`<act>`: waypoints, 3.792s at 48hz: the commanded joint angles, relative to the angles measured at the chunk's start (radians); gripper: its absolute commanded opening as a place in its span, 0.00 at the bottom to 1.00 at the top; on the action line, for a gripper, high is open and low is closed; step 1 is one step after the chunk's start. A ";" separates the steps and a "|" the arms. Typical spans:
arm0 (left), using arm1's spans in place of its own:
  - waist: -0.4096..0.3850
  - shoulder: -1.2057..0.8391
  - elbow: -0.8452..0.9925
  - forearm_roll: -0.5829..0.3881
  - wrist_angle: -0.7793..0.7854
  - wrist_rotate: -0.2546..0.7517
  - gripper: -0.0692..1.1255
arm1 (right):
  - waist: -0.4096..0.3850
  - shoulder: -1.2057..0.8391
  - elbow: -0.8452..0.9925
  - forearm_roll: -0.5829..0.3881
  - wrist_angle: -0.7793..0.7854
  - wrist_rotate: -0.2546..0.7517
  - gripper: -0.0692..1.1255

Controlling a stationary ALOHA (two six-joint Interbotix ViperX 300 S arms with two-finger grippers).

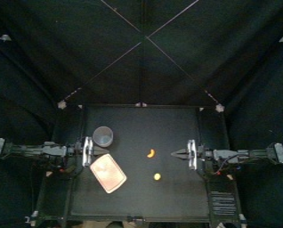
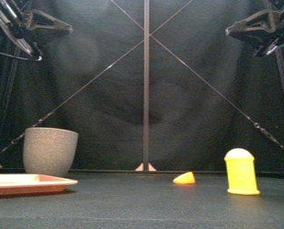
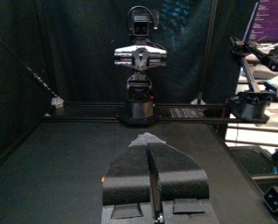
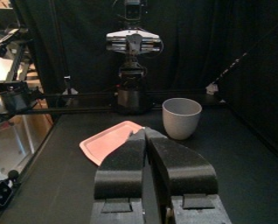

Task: Pick the yellow can then place it on the pink plate
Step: Pick the yellow can

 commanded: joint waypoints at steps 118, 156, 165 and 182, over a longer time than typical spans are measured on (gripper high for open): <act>0.011 0.115 0.009 -0.009 -0.092 0.000 0.05 | 0.216 0.991 -0.278 0.319 0.215 0.028 0.94; 0.017 0.115 0.014 -0.009 -0.092 0.000 0.05 | 0.210 0.957 -0.270 0.328 0.216 0.028 0.93; 0.015 0.115 0.015 -0.009 -0.092 0.000 0.05 | 0.210 0.957 -0.279 0.327 0.216 0.028 0.91; 0.015 0.115 0.015 -0.008 -0.092 0.000 0.05 | 0.210 0.957 -0.275 0.328 0.229 0.028 0.54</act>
